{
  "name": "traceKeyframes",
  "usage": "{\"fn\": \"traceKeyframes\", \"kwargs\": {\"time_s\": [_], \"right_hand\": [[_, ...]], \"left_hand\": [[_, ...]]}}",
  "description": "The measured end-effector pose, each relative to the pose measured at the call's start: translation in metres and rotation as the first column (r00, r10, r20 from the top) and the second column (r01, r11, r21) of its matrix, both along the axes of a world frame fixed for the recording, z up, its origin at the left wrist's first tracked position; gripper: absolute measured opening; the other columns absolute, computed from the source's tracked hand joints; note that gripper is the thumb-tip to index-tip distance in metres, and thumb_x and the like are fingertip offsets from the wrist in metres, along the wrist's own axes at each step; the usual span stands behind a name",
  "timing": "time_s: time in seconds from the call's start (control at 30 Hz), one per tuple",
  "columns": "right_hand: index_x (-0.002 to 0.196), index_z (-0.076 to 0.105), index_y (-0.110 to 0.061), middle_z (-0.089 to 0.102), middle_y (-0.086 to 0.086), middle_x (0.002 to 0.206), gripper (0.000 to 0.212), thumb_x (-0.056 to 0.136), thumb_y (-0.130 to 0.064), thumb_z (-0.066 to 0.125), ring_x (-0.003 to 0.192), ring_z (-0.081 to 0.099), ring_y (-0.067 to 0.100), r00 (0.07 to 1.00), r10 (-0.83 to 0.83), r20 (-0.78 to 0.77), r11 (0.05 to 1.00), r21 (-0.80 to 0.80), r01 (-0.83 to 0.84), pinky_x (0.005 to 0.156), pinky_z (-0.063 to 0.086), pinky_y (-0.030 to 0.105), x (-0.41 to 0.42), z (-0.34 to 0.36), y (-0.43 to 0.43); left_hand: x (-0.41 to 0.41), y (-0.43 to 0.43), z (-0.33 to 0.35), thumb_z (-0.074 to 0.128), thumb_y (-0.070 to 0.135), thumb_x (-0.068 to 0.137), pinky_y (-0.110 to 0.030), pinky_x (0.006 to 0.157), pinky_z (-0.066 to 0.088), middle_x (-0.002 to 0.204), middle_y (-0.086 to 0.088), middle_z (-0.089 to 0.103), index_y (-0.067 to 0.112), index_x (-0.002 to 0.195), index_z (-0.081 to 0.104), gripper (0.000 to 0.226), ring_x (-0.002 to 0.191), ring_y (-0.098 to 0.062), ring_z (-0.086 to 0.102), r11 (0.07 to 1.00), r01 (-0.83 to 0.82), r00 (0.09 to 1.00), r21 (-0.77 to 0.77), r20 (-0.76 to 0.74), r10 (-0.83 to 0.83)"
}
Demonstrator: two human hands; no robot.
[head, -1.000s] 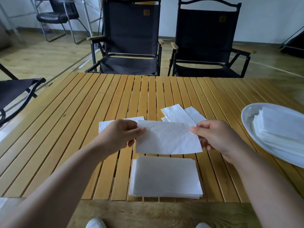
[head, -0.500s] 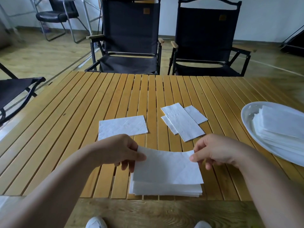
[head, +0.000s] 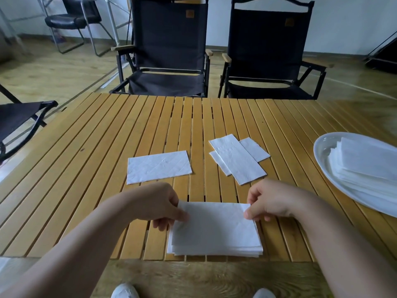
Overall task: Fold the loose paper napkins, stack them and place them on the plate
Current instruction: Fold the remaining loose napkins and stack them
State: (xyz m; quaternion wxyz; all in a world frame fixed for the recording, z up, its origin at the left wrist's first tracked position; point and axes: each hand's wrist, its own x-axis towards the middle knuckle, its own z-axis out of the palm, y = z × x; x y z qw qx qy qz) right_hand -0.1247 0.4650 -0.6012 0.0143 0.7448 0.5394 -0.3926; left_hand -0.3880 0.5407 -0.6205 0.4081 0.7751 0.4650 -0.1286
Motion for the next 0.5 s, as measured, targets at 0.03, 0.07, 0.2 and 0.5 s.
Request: {"fn": "traceKeyframes", "kwargs": {"time_s": [0.03, 0.07, 0.2, 0.5], "right_hand": [[0.088, 0.069, -0.015, 0.076, -0.001, 0.077, 0.022, 0.078, -0.028, 0.082, 0.064, 0.064, 0.012, 1.000, 0.005, 0.017, 1.000, 0.001, -0.005, 0.071, 0.055, 0.035, 0.000, 0.000, 0.000], [0.088, 0.068, -0.016, 0.075, 0.000, 0.081, 0.023, 0.076, -0.029, 0.083, 0.066, 0.063, 0.012, 1.000, 0.007, 0.027, 1.000, 0.002, -0.007, 0.069, 0.053, 0.032, 0.000, 0.000, 0.000], [0.091, 0.062, -0.022, 0.066, 0.000, 0.096, 0.034, 0.070, -0.036, 0.085, 0.077, 0.059, 0.016, 0.996, -0.082, 0.024, 0.994, 0.073, 0.080, 0.067, 0.047, 0.031, -0.004, -0.002, 0.004], [0.144, 0.047, -0.029, 0.041, -0.010, 0.152, 0.053, 0.092, -0.025, 0.059, 0.130, 0.047, 0.017, 1.000, -0.005, -0.014, 0.875, 0.485, 0.011, 0.097, 0.045, 0.033, -0.084, -0.024, 0.038]], "left_hand": [[0.000, 0.000, 0.000, 0.068, 0.038, 0.091, -0.018, 0.056, 0.049, 0.061, 0.001, 0.070, 0.009, 0.080, 0.073, 0.032, 0.048, -0.007, 0.059, 1.000, -0.001, 1.000, -0.002, -0.008, 0.001], [0.001, 0.000, 0.001, 0.068, 0.038, 0.091, -0.018, 0.057, 0.049, 0.061, 0.002, 0.070, 0.008, 0.082, 0.073, 0.032, 0.049, -0.007, 0.059, 1.000, -0.003, 1.000, -0.005, -0.018, 0.003], [0.004, 0.001, 0.005, 0.068, 0.046, 0.088, -0.026, 0.069, 0.054, 0.066, 0.000, 0.073, 0.009, 0.083, 0.074, 0.039, 0.053, -0.008, 0.061, 0.999, -0.027, 0.995, 0.035, -0.099, 0.031], [-0.017, 0.017, 0.001, 0.063, 0.043, 0.092, -0.028, 0.085, 0.053, 0.123, 0.001, 0.061, 0.027, 0.118, 0.061, 0.030, 0.105, -0.016, 0.059, 0.740, -0.234, 0.955, 0.631, 0.007, 0.296]]}}
